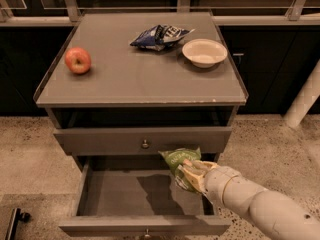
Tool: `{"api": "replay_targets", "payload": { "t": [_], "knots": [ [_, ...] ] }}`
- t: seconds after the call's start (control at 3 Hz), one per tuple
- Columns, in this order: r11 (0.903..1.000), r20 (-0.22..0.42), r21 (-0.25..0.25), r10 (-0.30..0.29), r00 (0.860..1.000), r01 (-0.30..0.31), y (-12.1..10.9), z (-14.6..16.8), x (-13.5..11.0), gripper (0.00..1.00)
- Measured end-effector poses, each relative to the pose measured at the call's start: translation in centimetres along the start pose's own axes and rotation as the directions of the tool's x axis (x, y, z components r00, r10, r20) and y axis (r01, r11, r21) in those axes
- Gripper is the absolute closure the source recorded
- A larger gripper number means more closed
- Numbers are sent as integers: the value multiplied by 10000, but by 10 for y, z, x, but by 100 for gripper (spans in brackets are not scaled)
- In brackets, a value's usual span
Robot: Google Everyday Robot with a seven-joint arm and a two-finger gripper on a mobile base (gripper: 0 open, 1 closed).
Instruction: Pick green jalapeno chip bag from middle drawer and place on counter
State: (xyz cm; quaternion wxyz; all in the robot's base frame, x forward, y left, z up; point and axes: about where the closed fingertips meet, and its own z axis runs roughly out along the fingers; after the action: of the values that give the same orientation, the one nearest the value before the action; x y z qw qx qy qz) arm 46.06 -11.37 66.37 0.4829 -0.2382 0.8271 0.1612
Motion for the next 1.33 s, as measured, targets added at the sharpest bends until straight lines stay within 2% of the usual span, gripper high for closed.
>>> {"api": "replay_targets", "payload": {
  "t": [0.33,0.67,1.0,1.33],
  "knots": [
    [9996,253,-48,-283,9993,284,4,-18,-17,100],
    [9861,618,81,-1663,9841,1661,31,-56,-71,100],
    [9441,924,582,-3288,9399,3245,55,-92,-139,100],
    [9031,1281,1014,-4279,8947,4174,59,-128,-190,100]
  ]
}}
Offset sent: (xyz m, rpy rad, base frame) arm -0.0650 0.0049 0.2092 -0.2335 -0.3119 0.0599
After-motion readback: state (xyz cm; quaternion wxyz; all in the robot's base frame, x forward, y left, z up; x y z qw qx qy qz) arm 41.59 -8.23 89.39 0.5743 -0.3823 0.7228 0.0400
